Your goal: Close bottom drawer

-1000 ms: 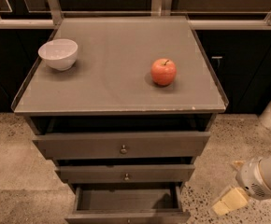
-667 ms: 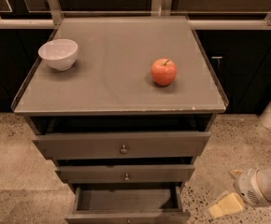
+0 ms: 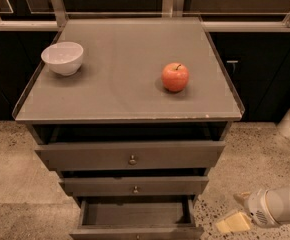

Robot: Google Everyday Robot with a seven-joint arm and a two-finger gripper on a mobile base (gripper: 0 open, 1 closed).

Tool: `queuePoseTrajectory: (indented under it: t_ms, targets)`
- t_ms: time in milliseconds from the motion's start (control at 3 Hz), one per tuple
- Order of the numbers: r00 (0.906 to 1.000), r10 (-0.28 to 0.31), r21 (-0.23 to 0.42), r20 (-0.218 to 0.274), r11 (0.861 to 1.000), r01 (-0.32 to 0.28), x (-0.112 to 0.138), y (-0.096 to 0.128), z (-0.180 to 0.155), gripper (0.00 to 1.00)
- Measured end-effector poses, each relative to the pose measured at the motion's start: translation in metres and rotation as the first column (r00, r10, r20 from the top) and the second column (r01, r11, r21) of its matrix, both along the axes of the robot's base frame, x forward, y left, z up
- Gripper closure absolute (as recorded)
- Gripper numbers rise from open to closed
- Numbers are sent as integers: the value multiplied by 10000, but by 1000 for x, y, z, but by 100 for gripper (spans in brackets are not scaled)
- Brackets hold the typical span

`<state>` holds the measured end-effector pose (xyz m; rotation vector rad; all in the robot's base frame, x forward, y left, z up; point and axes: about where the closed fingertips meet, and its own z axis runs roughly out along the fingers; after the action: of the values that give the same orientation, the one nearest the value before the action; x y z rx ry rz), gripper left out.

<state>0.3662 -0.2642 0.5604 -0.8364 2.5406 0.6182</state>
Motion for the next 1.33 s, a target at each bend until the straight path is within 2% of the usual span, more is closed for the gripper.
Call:
queuePoseTrajectory:
  t_ms: [667,1000,1333]
  targets:
    - [10000,3,-3,2,10000,-3,0,0,0,65]
    - [9985,-455,346,-312,9983,465,-5,0,-23,88]
    - [9791,-1377,1425,-1498,9769,1592,-18,10,-96,100]
